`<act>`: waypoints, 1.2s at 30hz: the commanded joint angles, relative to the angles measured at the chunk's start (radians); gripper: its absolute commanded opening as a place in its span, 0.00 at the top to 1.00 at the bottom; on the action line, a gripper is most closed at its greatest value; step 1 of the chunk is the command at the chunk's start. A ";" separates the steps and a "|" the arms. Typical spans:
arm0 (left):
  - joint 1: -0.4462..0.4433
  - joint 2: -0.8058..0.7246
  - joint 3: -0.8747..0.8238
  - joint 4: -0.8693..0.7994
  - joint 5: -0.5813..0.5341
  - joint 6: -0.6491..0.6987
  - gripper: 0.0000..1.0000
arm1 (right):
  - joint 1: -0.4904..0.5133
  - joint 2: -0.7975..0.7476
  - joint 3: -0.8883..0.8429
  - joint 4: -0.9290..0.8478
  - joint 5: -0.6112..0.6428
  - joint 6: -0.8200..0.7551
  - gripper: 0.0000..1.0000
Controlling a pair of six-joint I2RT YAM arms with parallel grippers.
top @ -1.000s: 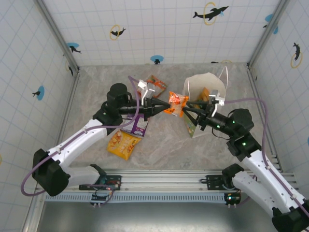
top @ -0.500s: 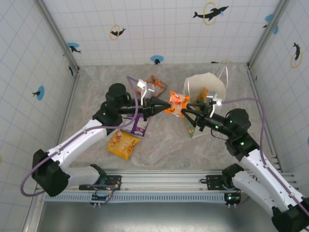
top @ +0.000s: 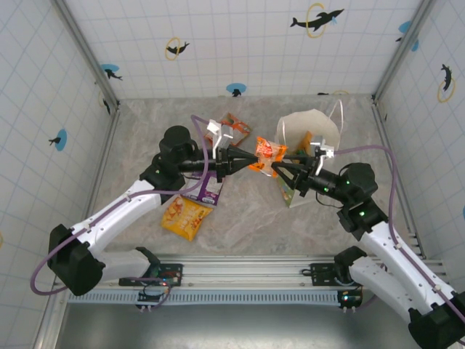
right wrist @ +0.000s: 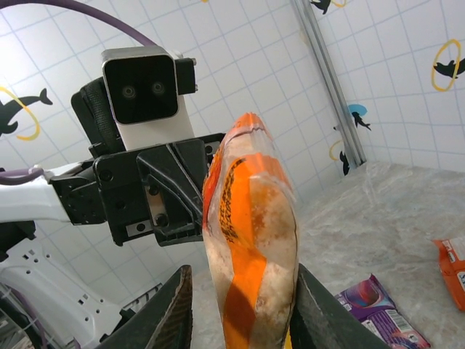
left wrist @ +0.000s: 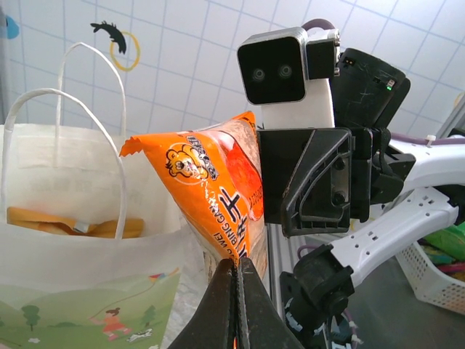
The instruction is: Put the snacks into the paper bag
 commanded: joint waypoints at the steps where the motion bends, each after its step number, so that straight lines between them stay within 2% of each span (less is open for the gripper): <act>1: -0.007 -0.015 -0.002 0.035 -0.005 0.014 0.99 | 0.003 0.007 -0.016 0.072 -0.014 0.013 0.63; 10: -0.008 -0.012 -0.001 0.035 -0.010 0.015 0.99 | 0.003 0.019 -0.020 0.075 -0.008 0.005 0.69; 21: -0.008 -0.010 0.001 0.001 -0.054 0.033 0.96 | 0.003 0.003 -0.020 0.036 0.035 -0.041 0.85; 25: -0.008 -0.009 0.001 0.001 -0.060 0.032 0.93 | 0.003 -0.004 -0.018 0.028 0.046 -0.049 0.88; 30: -0.008 -0.010 0.001 -0.003 -0.085 0.032 0.80 | 0.003 -0.016 -0.016 0.016 0.077 -0.062 0.89; 34: -0.008 -0.013 0.000 -0.011 -0.118 0.031 0.61 | 0.002 -0.029 -0.010 0.004 0.093 -0.076 0.89; 36: -0.008 -0.016 0.000 -0.018 -0.137 0.030 0.55 | 0.002 -0.034 -0.003 -0.009 0.105 -0.087 0.89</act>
